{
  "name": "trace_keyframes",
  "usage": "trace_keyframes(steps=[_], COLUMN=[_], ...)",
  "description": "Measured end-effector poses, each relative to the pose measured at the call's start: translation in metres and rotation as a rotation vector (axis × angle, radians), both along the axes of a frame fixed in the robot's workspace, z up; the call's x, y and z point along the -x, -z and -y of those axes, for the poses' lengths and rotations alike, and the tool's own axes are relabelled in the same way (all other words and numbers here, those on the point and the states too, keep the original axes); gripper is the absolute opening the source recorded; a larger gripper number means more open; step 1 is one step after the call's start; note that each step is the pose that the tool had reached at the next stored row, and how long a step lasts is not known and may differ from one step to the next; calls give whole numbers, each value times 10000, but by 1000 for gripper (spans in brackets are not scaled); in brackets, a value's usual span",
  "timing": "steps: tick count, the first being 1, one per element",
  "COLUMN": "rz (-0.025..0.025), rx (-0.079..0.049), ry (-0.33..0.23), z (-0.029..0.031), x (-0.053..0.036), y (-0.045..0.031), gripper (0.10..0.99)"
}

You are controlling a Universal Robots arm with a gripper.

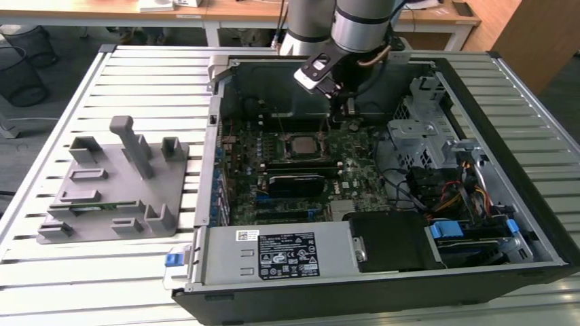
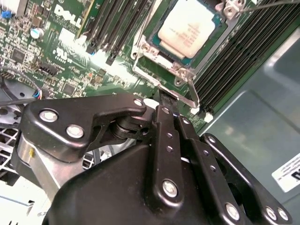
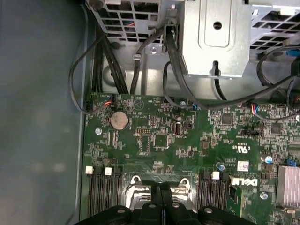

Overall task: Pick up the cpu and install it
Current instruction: 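Close the cpu cover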

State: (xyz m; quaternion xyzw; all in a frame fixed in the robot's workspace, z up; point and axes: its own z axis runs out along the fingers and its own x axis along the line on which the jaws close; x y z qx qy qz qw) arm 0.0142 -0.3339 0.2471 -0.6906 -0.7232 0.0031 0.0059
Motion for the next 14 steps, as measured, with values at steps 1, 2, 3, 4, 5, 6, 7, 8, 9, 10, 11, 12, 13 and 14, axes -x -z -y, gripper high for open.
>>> trace_keyframes(steps=[1,2,3,4,5,6,7,8,9,10,11,12,13,14], rz=[0,0,0,0,0,0,0,0,0,0,0,0,0,-1], rx=[0,0,1,0,0,0,0,0,0,0,1,1,1,2], ry=[0,-1,0,0,-1,-1,-1,-1,0,-1,-1,0,0,-1], z=[0,0,0,0,0,0,0,0,-1,-1,-1,-1,-1,-2], x=[11,23,36,49,61,73,82,90,96,103,110,116,123,134], y=[0,0,0,0,0,1,0,0,1,1,1,1,2,3], gripper=[106,106,106,106,106,106,106,106,106,106,106,106,106,106])
